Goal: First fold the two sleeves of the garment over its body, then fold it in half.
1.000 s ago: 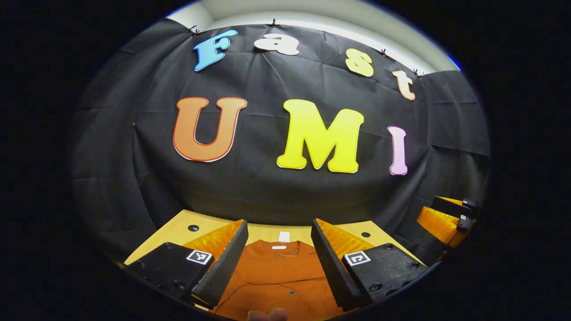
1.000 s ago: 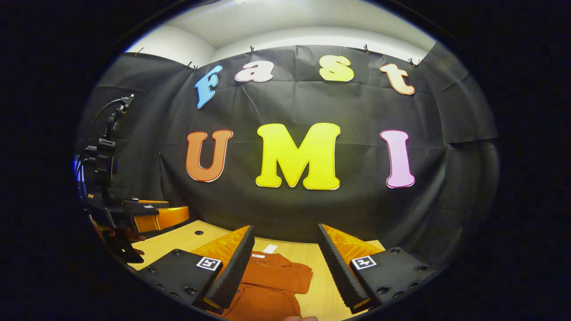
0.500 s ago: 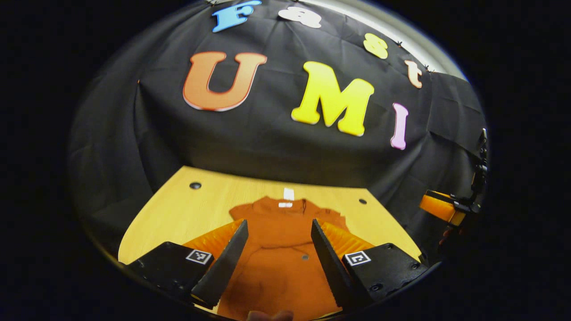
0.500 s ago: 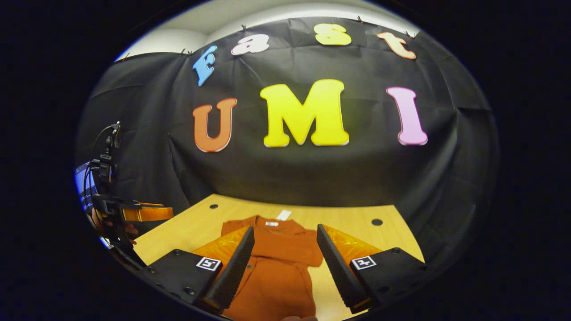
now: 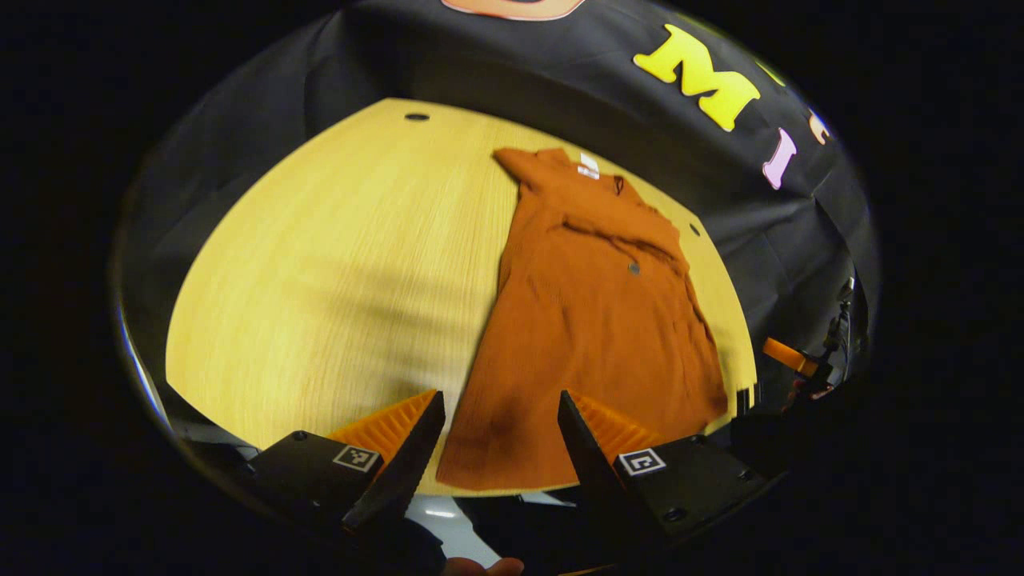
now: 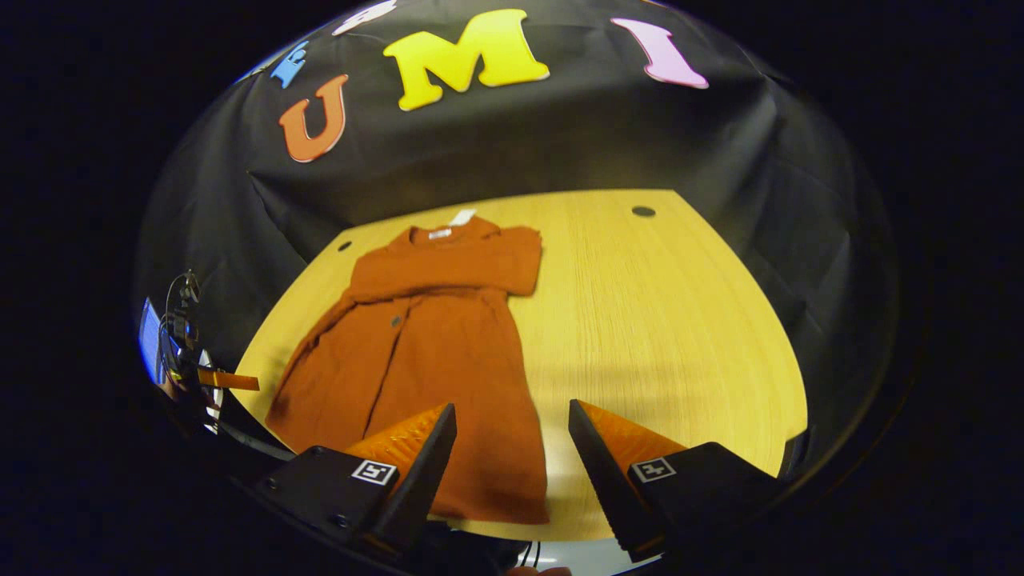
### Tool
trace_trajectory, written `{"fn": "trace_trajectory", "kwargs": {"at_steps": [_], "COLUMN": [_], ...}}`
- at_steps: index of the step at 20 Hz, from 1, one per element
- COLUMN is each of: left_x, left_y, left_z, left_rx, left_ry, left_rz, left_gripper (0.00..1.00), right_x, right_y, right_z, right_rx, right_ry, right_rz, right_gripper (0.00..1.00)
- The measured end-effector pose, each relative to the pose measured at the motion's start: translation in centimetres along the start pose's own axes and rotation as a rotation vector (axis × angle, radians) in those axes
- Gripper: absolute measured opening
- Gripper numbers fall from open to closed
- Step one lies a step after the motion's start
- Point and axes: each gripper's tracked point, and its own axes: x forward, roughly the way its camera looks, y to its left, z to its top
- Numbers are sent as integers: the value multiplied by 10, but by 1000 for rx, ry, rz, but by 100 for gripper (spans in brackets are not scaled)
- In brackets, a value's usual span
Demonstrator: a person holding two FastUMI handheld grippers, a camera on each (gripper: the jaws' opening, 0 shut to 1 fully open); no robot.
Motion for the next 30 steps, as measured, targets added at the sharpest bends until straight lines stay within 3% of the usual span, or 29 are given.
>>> {"fn": "trace_trajectory", "kwargs": {"at_steps": [2,3,4,6,9,15,16,18,19,20,21,22,23,25,26,30], "left_x": [-7,-4,-4,-2,5,23,26,33,34,36,36,34,34,33,34,18], "left_y": [11,14,16,17,2,-42,-47,-58,-61,-60,-62,-62,-63,-65,-66,-82], "left_z": [-31,-37,-40,-37,-36,-44,-45,-52,-54,-54,-53,-53,-54,-53,-51,-24], "left_rx": [10,17,19,21,29,18,0,-39,-67,-88,-100,-97,-79,-42,-29,23], "left_ry": [49,61,73,57,50,82,86,118,124,126,121,111,110,109,105,39], "left_rz": [18,24,32,35,-4,-96,-110,-145,-153,-148,-148,-141,-129,-119,-117,-139], "left_gripper": [93,81,93,91,91,83,79,61,47,40,27,22,18,11,9,5], "right_x": [7,7,10,13,17,21,23,24,26,26,25,27,27,32,25,21], "right_y": [-6,-9,-12,-16,-11,-6,-1,6,6,5,4,5,4,-2,0,0], "right_z": [-40,-56,-71,-93,-114,-120,-121,-117,-117,-116,-114,-115,-114,-115,-110,-87], "right_rx": [-23,-38,-49,-58,-48,-153,-151,-143,-131,-116,-91,-66,-50,-18,-3,49], "right_ry": [85,115,137,179,221,220,220,220,218,217,213,216,219,215,225,188], "right_rz": [-28,-37,-45,-62,-84,-126,-122,-116,-113,-112,-104,-104,-102,-110,-108,-92], "right_gripper": [90,91,91,91,91,93,90,72,67,48,36,19,11,11,1,1]}}
